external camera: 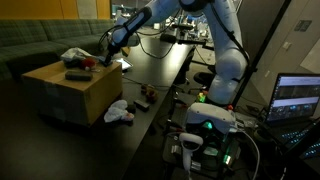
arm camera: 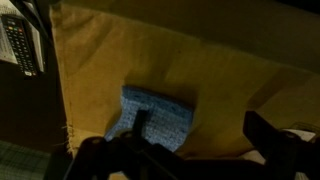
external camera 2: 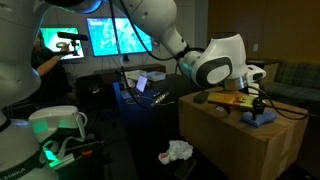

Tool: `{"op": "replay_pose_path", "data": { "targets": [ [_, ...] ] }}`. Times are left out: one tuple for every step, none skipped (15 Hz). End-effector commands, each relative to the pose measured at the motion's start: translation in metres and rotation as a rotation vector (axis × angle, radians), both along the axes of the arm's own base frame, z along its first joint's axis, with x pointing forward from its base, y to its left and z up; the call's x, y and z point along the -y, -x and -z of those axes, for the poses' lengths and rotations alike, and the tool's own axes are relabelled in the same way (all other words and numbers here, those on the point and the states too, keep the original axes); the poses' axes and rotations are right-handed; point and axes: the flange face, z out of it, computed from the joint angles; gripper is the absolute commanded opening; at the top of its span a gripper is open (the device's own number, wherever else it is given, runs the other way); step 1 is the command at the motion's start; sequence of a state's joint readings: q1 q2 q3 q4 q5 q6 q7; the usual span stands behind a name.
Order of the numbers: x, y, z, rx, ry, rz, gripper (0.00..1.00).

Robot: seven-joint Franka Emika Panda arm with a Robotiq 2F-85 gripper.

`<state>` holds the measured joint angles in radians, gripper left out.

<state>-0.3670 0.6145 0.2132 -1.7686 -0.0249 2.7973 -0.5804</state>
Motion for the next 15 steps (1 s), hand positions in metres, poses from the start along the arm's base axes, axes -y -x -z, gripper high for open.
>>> {"op": "replay_pose_path", "data": {
  "targets": [
    [0.003,0.001,-0.011,0.025,0.023,-0.047,1.00],
    [0.003,0.001,-0.013,0.027,0.026,-0.057,1.00],
    [0.002,0.002,-0.016,0.031,0.028,-0.071,1.00],
    [0.002,0.003,-0.020,0.036,0.030,-0.081,1.00],
    [0.001,0.003,-0.023,0.045,0.034,-0.090,1.00],
    [0.001,0.002,-0.026,0.052,0.036,-0.097,1.00],
    [0.002,0.001,-0.029,0.059,0.038,-0.099,1.00],
    [0.003,-0.001,-0.032,0.065,0.039,-0.097,1.00],
    [0.004,-0.003,-0.033,0.067,0.037,-0.096,1.00],
    [0.005,-0.006,-0.033,0.071,0.037,-0.089,1.00],
    [0.007,-0.008,-0.033,0.071,0.032,-0.084,1.00],
    [0.008,-0.011,-0.031,0.068,0.029,-0.080,1.00],
    [0.009,-0.012,-0.030,0.069,0.027,-0.072,1.00],
    [0.011,-0.015,-0.028,0.068,0.026,-0.066,1.00],
    [0.014,-0.018,-0.026,0.068,0.028,-0.062,1.00]
  ]
}}
